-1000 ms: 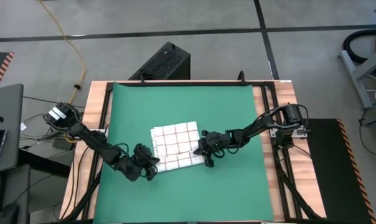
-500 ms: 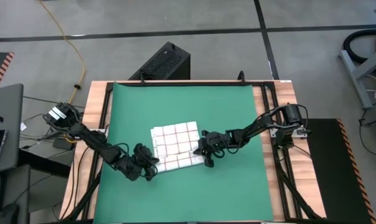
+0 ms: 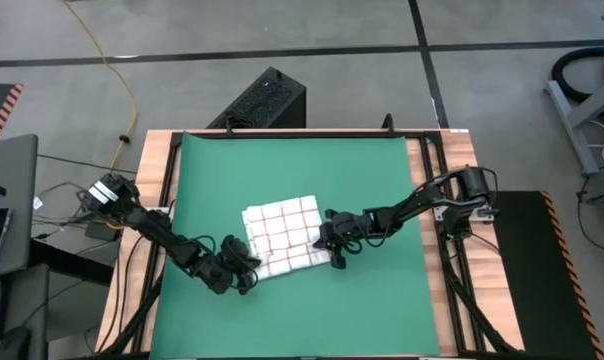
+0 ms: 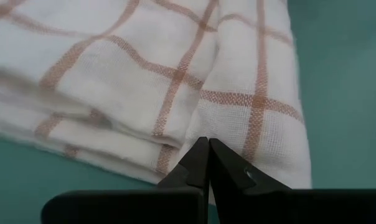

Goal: Roll towel
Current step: Roll the white towel

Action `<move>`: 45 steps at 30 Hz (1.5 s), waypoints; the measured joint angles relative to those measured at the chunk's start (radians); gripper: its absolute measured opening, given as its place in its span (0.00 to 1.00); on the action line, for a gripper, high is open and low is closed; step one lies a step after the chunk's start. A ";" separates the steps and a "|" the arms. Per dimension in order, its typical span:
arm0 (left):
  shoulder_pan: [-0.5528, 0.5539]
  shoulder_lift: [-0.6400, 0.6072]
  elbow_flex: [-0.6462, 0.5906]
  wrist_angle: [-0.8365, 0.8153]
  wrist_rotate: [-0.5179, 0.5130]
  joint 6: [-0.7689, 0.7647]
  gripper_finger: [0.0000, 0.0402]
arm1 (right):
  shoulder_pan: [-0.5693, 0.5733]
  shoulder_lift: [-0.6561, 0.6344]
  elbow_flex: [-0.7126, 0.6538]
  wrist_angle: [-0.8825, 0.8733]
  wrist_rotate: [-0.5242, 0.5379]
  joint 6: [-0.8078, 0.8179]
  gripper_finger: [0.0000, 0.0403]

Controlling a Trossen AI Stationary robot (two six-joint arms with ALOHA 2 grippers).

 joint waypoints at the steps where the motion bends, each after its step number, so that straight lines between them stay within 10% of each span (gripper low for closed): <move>1: -0.003 0.000 0.000 -0.003 0.009 -0.004 0.00 | 0.000 -0.025 -0.002 -0.031 0.000 -0.006 0.05; 10: -0.010 0.000 0.000 -0.009 0.055 -0.005 0.00 | -0.001 -0.255 -0.001 -0.154 -0.100 -0.182 0.07; 17: -0.010 0.001 0.000 -0.015 0.059 -0.006 0.00 | 0.120 -0.397 0.000 -0.286 -0.272 -0.601 0.27; 27: -0.011 0.002 -0.002 -0.013 0.048 -0.016 0.00 | 0.177 -0.244 0.001 -0.174 -0.049 -0.660 0.62; 45: -0.011 0.003 -0.002 -0.017 0.051 -0.001 0.00 | 0.138 -0.007 0.006 -0.140 0.181 -0.609 0.65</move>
